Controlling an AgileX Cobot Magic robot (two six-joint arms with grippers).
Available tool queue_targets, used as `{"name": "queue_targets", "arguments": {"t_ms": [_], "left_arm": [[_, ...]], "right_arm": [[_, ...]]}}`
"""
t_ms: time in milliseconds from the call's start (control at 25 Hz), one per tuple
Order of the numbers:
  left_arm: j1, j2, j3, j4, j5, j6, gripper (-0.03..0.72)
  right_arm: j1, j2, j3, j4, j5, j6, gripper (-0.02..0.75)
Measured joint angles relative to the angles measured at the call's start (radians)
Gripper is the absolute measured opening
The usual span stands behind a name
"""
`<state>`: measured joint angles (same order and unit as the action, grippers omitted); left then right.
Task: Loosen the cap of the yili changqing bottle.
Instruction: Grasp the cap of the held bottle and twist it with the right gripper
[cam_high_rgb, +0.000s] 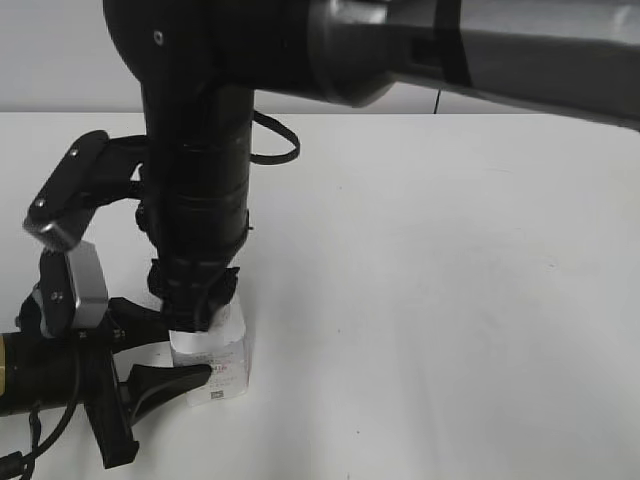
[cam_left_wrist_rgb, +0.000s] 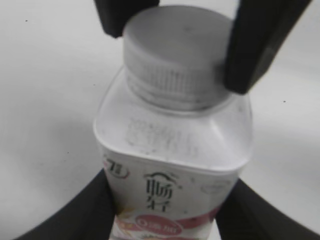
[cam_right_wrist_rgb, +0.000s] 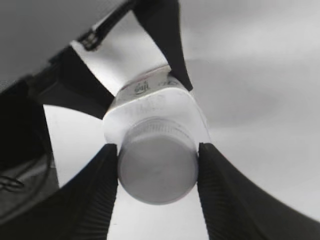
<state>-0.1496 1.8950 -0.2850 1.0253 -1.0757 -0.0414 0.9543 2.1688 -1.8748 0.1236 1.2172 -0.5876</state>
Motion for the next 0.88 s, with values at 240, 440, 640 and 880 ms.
{"name": "queue_targets", "arguments": {"t_ms": [240, 440, 640, 880], "left_arm": [[0.0, 0.0, 0.0, 0.0, 0.0, 0.0, 0.365], [0.0, 0.0, 0.0, 0.0, 0.0, 0.0, 0.365], [0.0, 0.0, 0.0, 0.0, 0.0, 0.0, 0.365], [0.0, 0.0, 0.0, 0.004, 0.0, 0.0, 0.365]], "right_arm": [[0.0, 0.0, -0.001, 0.004, 0.0, -0.354, 0.387], [0.0, 0.0, -0.002, 0.005, 0.001, -0.385, 0.387], [0.0, 0.0, -0.007, 0.01, 0.003, -0.366, 0.442], [0.0, 0.0, -0.009, 0.009, 0.003, -0.296, 0.572]]}}
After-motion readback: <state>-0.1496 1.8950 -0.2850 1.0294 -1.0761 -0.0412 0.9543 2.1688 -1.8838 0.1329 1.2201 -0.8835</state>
